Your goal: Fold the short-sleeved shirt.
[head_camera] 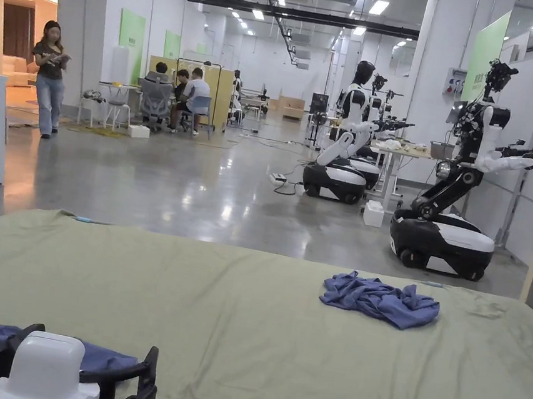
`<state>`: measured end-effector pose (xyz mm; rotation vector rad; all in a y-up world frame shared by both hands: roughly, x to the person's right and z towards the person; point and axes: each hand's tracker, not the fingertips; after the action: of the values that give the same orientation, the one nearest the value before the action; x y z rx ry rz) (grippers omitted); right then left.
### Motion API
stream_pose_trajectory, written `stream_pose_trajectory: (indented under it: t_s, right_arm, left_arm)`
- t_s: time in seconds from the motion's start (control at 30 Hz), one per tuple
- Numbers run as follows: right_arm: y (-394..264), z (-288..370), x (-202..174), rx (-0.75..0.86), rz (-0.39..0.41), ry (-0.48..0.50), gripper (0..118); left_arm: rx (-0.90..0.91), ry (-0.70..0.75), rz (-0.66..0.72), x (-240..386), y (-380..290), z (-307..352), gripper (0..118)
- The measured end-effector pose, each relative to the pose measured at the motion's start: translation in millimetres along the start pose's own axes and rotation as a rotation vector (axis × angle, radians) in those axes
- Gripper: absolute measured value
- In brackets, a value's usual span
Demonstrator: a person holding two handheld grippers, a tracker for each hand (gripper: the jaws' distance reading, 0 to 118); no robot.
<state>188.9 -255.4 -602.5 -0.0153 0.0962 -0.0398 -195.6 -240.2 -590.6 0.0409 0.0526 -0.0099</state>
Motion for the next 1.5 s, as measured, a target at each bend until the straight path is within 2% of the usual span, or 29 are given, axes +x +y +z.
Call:
stream_pose_trajectory:
  t_s: [0.4,0.73,0.87,0.9,0.93,0.97,1.0,1.03,1.07,1.13,1.2,1.4,1.5]
  right_arm:
    - [4,5,-4,0.028,0.056,-0.004,118]
    - [8,6,-6,0.038,0.041,0.016,118]
    - [10,10,-9,0.044,0.063,0.002,118]
    - [11,12,-9,0.044,0.071,0.009,115]
    - [11,14,-11,0.058,0.086,0.016,93]
    - [10,15,-13,0.076,0.116,-0.037,48]
    - [9,14,-15,0.074,0.119,-0.065,8]
    - [8,16,-13,0.084,0.088,-0.058,5]
    - [9,18,-9,0.071,0.046,-0.001,5]
    - [9,18,-10,0.064,0.083,-0.062,3]
    - [9,18,-9,0.052,0.091,-0.044,3]
    - [8,16,-3,0.030,0.081,-0.091,2]
    - [8,13,-3,0.015,0.091,-0.074,2]
  left_arm:
    - [-0.005,0.004,-0.013,4,-2,2,118]
    - [0.001,0.002,-0.006,4,0,2,118]
    - [0.004,0.010,0.002,4,0,4,118]
    - [0.014,0.008,0.000,4,1,7,118]
    - [0.022,-0.017,-0.010,4,2,9,118]
    - [0.034,-0.025,-0.029,7,3,11,113]
    - [0.048,-0.007,-0.063,10,4,13,84]
    - [0.054,0.038,-0.107,14,5,12,7]
    - [0.120,0.103,-0.117,17,4,12,0]
    - [0.060,-0.044,-0.046,15,5,12,0]
    - [0.069,-0.007,-0.056,20,4,12,0]
    - [0.066,-0.036,-0.042,14,7,15,0]
    - [0.050,-0.023,-0.046,10,7,15,0]
